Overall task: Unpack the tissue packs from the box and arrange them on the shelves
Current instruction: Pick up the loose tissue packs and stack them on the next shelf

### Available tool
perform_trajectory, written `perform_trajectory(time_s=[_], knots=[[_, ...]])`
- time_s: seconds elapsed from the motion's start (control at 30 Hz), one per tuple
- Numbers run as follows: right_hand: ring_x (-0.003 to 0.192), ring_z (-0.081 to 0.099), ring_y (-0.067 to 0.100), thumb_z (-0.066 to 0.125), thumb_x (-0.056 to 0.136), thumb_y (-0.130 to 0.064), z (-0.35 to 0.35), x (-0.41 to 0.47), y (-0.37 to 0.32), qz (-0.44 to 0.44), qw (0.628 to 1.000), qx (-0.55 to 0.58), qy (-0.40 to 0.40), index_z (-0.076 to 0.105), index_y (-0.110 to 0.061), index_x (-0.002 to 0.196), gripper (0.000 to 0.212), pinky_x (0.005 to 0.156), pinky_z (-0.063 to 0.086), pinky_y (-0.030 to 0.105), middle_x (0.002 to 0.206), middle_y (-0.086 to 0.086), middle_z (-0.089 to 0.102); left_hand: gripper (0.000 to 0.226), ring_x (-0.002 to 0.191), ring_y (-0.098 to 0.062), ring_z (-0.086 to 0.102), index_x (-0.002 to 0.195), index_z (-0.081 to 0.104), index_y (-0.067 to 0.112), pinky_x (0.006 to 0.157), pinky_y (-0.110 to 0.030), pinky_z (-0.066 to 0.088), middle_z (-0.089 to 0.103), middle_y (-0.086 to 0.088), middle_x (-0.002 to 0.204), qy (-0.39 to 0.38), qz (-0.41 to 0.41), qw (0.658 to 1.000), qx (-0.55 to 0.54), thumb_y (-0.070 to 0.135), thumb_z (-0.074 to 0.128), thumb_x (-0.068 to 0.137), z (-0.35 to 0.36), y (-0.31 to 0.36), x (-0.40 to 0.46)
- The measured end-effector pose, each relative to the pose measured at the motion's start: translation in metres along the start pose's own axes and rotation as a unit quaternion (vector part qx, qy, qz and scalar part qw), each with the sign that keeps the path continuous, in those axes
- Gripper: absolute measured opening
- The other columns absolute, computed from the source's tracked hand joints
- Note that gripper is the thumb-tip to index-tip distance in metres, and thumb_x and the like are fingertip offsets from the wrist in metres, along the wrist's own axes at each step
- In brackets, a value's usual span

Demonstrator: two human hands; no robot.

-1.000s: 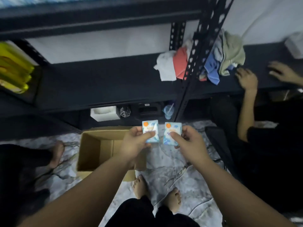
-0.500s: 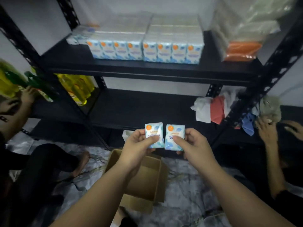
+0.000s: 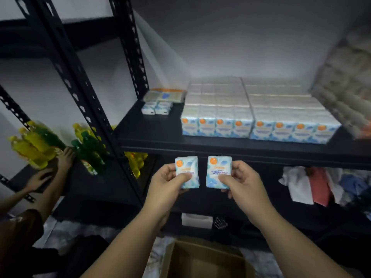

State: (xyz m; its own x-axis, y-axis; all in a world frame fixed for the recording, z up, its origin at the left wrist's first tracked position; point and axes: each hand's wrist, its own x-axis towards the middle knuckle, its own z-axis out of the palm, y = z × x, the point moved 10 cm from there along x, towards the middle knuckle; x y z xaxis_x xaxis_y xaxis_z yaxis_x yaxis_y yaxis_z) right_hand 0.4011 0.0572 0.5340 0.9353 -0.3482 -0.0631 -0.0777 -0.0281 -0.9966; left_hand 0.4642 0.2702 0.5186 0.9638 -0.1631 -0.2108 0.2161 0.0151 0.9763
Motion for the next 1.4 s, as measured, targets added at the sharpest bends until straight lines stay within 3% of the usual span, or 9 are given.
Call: perform_trajectory(time_s=[0.23, 0.43, 0.5, 0.63, 0.73, 0.9, 1.1, 1.27, 1.4], knots=[[0.065, 0.067, 0.008, 0.074, 0.091, -0.006, 0.073, 0.052, -0.033, -0.036, 0.999, 0.003, 0.004, 0.066, -0.017, 0.107, 0.021, 0.055, 0.049, 0.019, 0.093, 0.003, 0.077, 0.023, 0.095, -0.026, 0.078, 0.112, 0.071, 0.012, 0.088, -0.047, 0.063, 0.079, -0.009, 0.102, 0.067, 0.048, 0.996, 0.02, 0.0, 0.07, 0.092, -0.068, 0.045, 0.062], [0.085, 0.073, 0.019, 0.074, 0.088, -0.012, 0.109, 0.092, -0.048, -0.06, 0.996, -0.065, -0.016, 0.067, -0.03, 0.102, 0.024, 0.074, 0.06, 0.036, 0.097, -0.001, 0.074, 0.024, 0.078, -0.008, 0.074, 0.112, 0.072, 0.013, 0.06, -0.014, 0.052, 0.078, -0.001, 0.094, 0.102, 0.115, 0.986, 0.059, 0.004, 0.076, 0.09, -0.098, 0.08, 0.091], [0.085, 0.073, 0.022, 0.075, 0.089, -0.014, 0.117, 0.103, -0.052, -0.066, 0.995, -0.07, -0.011, 0.068, -0.029, 0.103, 0.022, 0.076, 0.063, 0.041, 0.096, 0.001, 0.073, 0.027, 0.078, -0.005, 0.075, 0.116, 0.073, 0.014, 0.063, -0.015, 0.055, 0.079, 0.0, 0.095, 0.108, 0.132, 0.981, 0.089, 0.007, 0.078, 0.09, -0.106, 0.089, 0.102], [0.079, 0.073, 0.016, 0.078, 0.088, -0.019, 0.136, 0.122, -0.059, -0.09, 0.992, -0.089, 0.012, 0.068, -0.03, 0.101, 0.019, 0.075, 0.063, 0.044, 0.091, -0.001, 0.073, 0.038, 0.084, -0.007, 0.076, 0.124, 0.068, 0.021, 0.08, -0.031, 0.062, 0.079, 0.006, 0.094, 0.124, 0.156, 0.969, 0.145, 0.022, 0.082, 0.089, -0.122, 0.099, 0.122], [0.075, 0.069, 0.011, 0.08, 0.086, -0.023, 0.148, 0.131, -0.058, -0.105, 0.987, -0.113, 0.044, 0.067, -0.029, 0.103, 0.022, 0.072, 0.06, 0.037, 0.086, -0.004, 0.071, 0.043, 0.083, -0.006, 0.072, 0.12, 0.057, 0.027, 0.074, -0.03, 0.057, 0.074, 0.009, 0.092, 0.144, 0.178, 0.952, 0.203, 0.031, 0.083, 0.087, -0.129, 0.107, 0.13], [0.081, 0.067, 0.005, 0.082, 0.086, -0.032, 0.155, 0.135, -0.054, -0.1, 0.976, -0.166, 0.103, 0.053, -0.03, 0.113, 0.04, 0.072, 0.059, 0.031, 0.09, -0.009, 0.067, 0.028, 0.084, -0.003, 0.068, 0.108, 0.056, 0.025, 0.065, -0.022, 0.051, 0.07, 0.012, 0.094, 0.142, 0.2, 0.926, 0.287, 0.036, 0.077, 0.093, -0.131, 0.108, 0.144], [0.085, 0.064, 0.0, 0.079, 0.087, -0.042, 0.162, 0.13, -0.059, -0.133, 0.955, -0.242, 0.113, 0.056, -0.031, 0.108, 0.032, 0.07, 0.055, 0.026, 0.099, -0.018, 0.063, 0.032, 0.106, -0.009, 0.063, 0.118, 0.063, 0.025, 0.088, -0.031, 0.053, 0.065, 0.009, 0.115, 0.124, 0.22, 0.916, 0.313, 0.048, 0.066, 0.096, -0.135, 0.1, 0.153], [0.089, 0.062, 0.003, 0.076, 0.09, -0.038, 0.168, 0.13, -0.06, -0.167, 0.93, -0.31, 0.106, 0.067, -0.027, 0.123, 0.036, 0.072, 0.053, 0.025, 0.103, -0.009, 0.066, 0.045, 0.115, -0.008, 0.053, 0.13, 0.06, 0.03, 0.087, -0.025, 0.042, 0.053, 0.011, 0.124, 0.078, 0.24, 0.898, 0.361, 0.039, 0.076, 0.089, -0.132, 0.094, 0.15], [0.103, 0.062, 0.013, 0.071, 0.095, -0.035, 0.182, 0.135, -0.065, -0.191, 0.905, -0.37, 0.087, 0.067, -0.022, 0.134, 0.041, 0.086, 0.056, 0.037, 0.12, -0.005, 0.065, 0.042, 0.116, -0.014, 0.056, 0.133, 0.06, 0.027, 0.087, -0.023, 0.042, 0.051, 0.008, 0.125, 0.076, 0.25, 0.884, 0.388, 0.038, 0.073, 0.094, -0.129, 0.095, 0.155]])
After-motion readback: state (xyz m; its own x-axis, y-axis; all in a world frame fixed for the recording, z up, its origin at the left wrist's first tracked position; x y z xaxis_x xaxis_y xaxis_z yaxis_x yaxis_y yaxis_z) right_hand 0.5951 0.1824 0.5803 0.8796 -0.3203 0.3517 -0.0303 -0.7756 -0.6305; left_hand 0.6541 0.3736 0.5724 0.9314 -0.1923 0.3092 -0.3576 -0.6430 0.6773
